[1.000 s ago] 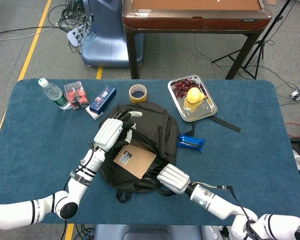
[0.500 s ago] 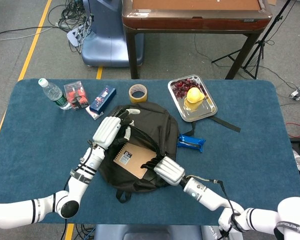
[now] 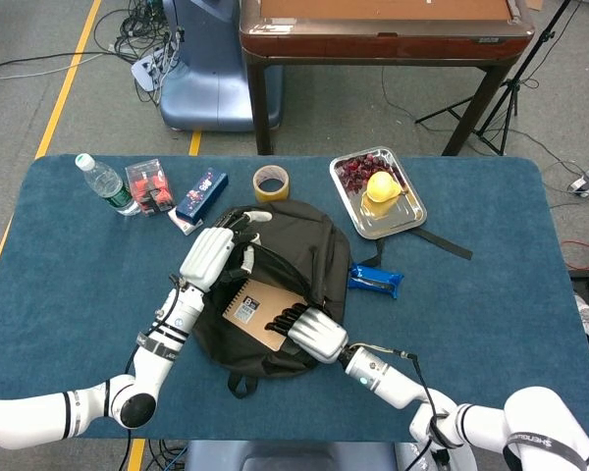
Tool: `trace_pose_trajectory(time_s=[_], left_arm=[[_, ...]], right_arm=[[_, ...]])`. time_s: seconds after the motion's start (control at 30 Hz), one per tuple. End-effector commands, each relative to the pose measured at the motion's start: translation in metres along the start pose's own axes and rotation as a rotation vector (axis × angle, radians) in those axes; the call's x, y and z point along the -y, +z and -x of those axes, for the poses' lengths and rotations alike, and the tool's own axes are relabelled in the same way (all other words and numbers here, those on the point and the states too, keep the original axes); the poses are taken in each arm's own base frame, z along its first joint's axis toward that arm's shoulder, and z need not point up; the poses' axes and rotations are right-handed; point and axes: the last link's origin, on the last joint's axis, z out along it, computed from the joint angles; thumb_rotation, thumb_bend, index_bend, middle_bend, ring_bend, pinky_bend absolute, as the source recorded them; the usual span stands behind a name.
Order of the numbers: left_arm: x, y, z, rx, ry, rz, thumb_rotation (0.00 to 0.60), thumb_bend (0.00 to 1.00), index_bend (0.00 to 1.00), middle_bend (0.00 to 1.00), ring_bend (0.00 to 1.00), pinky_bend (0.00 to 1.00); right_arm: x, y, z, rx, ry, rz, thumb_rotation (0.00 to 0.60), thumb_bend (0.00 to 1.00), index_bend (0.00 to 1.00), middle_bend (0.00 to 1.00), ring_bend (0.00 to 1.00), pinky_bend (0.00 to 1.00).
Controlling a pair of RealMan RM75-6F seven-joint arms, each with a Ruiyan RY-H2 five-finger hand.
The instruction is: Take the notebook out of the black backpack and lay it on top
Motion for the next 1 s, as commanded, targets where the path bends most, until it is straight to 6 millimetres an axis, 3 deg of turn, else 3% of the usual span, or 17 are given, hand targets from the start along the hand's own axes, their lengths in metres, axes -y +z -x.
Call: trace_pose_trajectory(time_s=[0.03, 0.37, 1.0], left_arm=[[0.000, 0.000, 0.001, -0.001, -0.002, -0.002, 0.600, 0.67, 0.65, 0.23, 0.10, 0.10], [0.000, 0.002, 0.000, -0.016, -0.009, -0.010, 0.600, 0.67, 0.65, 0.23, 0.10, 0.10], [0.005, 0.003, -0.001, -0.013, -0.005, -0.042, 0.600, 0.67, 0.64, 0.23, 0.10, 0.10]], right_arm=[[0.003, 0.008, 0.002, -0.015, -0.014, -0.005, 0.600, 0.14, 0.26, 0.31, 0.25, 0.32], [0.003, 0.026, 0.008, -0.042, -0.049, 0.001, 0.600, 0.13, 0.26, 0.31, 0.25, 0.32], [0.001, 0.038, 0.021, -0.094, -0.125, -0.027, 0.600, 0.12, 0.26, 0.30, 0.23, 0.32]])
